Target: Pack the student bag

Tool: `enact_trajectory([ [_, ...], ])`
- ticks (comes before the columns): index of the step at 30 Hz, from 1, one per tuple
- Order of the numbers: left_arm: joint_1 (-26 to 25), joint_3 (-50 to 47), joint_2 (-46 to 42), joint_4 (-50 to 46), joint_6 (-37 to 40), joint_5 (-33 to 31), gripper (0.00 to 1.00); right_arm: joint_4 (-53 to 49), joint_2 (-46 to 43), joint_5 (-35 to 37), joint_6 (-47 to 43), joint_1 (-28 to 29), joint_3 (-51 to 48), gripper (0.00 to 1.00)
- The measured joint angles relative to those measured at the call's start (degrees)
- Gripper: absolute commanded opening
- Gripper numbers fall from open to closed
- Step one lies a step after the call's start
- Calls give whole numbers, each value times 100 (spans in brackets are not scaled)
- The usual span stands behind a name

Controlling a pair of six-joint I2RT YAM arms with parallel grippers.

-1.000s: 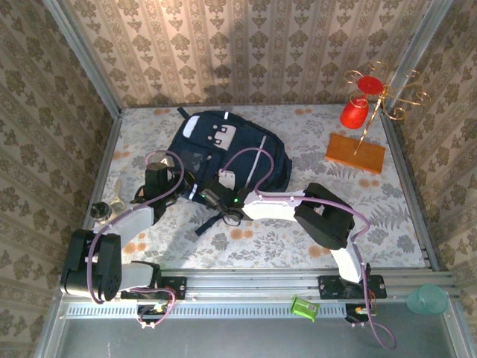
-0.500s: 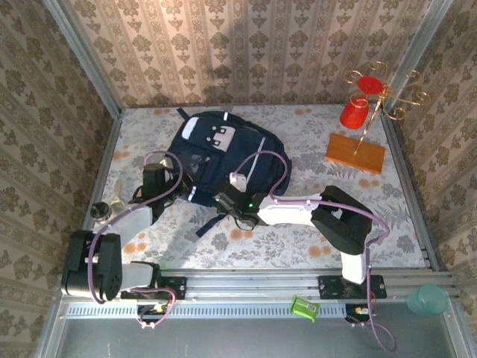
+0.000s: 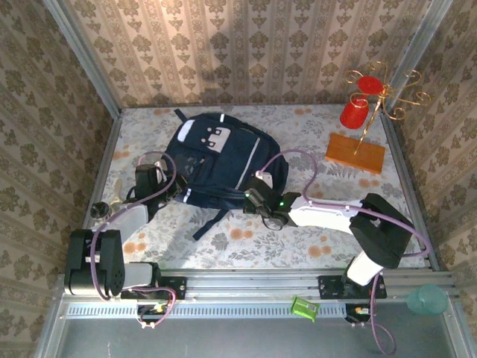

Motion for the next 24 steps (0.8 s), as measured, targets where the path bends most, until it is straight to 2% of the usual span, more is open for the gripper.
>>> enact_trajectory([
  [5,155,107,20,-249,173,-26,0,-111,-197,-39,-299,-219,-28,0],
  [6,168,140,20,-293,203,-33,9,-55,-221,-103,-400,-229,-57,0],
  [8,177,214,20,-372,280,-72,37,48,-256,-282,-599,-262,-127,0],
  [9,179,234,11,-407,332,-133,44,76,-262,-354,-699,-295,-151,0],
  [11,173,258,-72,-503,417,-374,56,111,-267,-566,-901,-404,-170,0],
  [14,-22,264,-546,-737,726,-824,65,116,-304,-879,-1147,-531,-173,0],
  [16,-389,267,-1001,-780,1097,-1137,67,116,-361,-1073,-1270,-573,-173,0],
  [19,-1364,234,-1519,-411,2057,-1397,67,114,-461,-1314,-1397,-627,-173,0],
  [21,-2177,105,-1582,94,2898,-1497,67,114,-535,-1458,-1447,-671,-173,0],
  [24,-3029,-68,-1272,566,4098,-1515,69,116,-632,-1657,-1458,-739,-173,0],
])
